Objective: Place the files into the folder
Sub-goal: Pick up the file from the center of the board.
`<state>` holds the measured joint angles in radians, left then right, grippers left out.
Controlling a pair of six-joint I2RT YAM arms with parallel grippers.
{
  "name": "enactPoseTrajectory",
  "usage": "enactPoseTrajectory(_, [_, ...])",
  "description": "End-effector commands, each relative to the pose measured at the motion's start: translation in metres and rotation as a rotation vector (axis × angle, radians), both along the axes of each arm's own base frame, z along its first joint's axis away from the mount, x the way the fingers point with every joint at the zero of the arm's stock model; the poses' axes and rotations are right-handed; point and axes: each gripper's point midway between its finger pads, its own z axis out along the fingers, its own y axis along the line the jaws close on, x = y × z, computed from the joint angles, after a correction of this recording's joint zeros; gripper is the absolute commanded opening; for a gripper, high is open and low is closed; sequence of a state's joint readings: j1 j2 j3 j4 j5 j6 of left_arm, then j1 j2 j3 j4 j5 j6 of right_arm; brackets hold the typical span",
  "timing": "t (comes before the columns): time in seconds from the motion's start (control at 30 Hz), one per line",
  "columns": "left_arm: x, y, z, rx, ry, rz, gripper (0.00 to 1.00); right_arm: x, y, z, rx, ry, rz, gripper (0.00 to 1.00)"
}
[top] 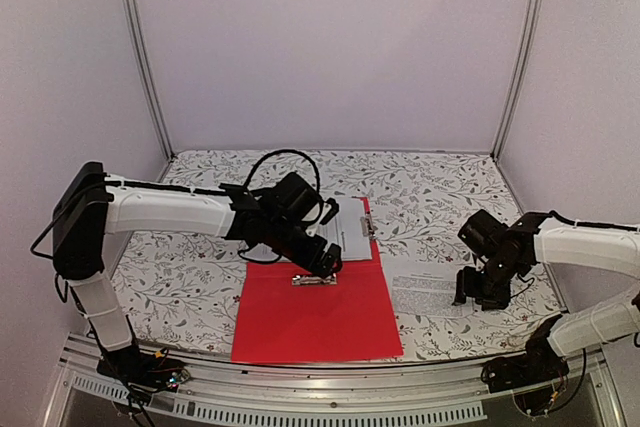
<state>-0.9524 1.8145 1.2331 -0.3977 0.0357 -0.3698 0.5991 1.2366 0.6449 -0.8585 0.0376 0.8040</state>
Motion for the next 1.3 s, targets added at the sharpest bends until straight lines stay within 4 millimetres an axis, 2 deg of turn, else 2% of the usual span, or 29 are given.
enactPoseTrajectory(0.0, [0.007,0.004,0.026,-0.041,-0.064,0.007,0.99,-0.001,0.002,0.003,0.016,0.019,-0.032,0.65])
enactPoseTrajectory(0.2, [0.006,0.001,0.031,-0.071,-0.066,-0.013,0.99,0.001,0.012,-0.004,0.037,0.066,-0.054,0.58])
enactPoseTrajectory(0.33, [0.007,-0.001,0.032,-0.100,-0.037,-0.020,0.99,0.004,0.014,-0.010,0.020,0.086,-0.043,0.49])
enactPoseTrajectory(0.7, [0.012,0.011,0.034,-0.113,-0.026,0.002,0.99,0.007,0.019,-0.024,0.022,0.105,-0.020,0.39])
enactPoseTrajectory(0.8, [0.011,0.011,0.034,-0.115,-0.025,0.001,0.99,0.008,0.018,-0.026,0.011,0.105,-0.018,0.27])
enactPoseTrajectory(1.07, [0.013,0.013,0.033,-0.108,-0.025,0.013,1.00,0.017,0.008,-0.010,-0.027,0.025,-0.033,0.00])
enactPoseTrajectory(1.27, [0.020,0.019,0.034,-0.086,-0.018,0.039,0.99,0.035,0.001,0.027,-0.081,-0.068,-0.004,0.00])
